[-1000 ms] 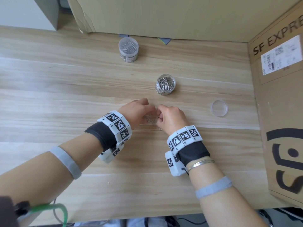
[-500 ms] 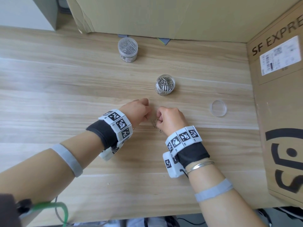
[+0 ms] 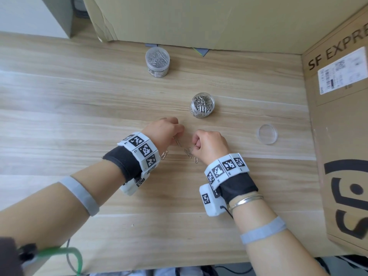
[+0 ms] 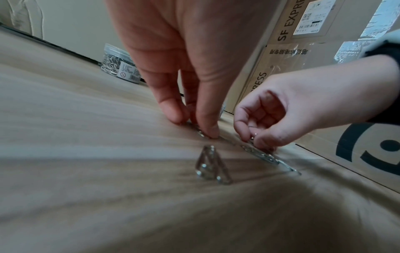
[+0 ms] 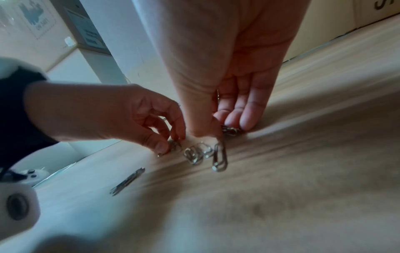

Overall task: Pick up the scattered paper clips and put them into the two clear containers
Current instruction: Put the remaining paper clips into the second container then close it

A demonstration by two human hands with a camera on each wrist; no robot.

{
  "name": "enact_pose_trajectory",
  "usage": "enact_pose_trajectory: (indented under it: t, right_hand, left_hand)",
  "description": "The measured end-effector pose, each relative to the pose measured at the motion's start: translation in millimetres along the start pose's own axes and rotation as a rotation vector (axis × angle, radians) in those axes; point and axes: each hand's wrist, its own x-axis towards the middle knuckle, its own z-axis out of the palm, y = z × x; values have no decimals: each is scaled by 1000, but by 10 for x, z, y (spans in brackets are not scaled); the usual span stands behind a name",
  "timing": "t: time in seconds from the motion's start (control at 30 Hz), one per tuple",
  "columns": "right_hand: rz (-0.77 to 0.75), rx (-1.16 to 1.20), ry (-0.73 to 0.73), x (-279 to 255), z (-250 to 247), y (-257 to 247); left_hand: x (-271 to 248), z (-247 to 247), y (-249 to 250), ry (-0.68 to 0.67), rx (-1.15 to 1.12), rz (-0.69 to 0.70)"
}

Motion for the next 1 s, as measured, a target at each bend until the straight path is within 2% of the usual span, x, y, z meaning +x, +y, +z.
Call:
enact_pose_trajectory:
  t: [0.3, 0.5, 0.73, 0.9, 1.0]
  right_hand:
    - [32, 213, 303, 403, -463, 15]
    - [35, 250, 346, 610, -550, -16]
    - [49, 264, 409, 502, -552, 66]
    - [85, 253, 338, 274, -362, 136]
    - [56, 280, 378, 161, -256, 139]
  left_hand:
    - [44, 7, 5, -42, 29, 0]
    - [75, 13, -2, -72, 87, -3]
    - [115, -31, -4, -72, 46, -12]
    - [191, -207, 106, 42, -90, -34]
    - [289, -329, 197, 143, -114, -26]
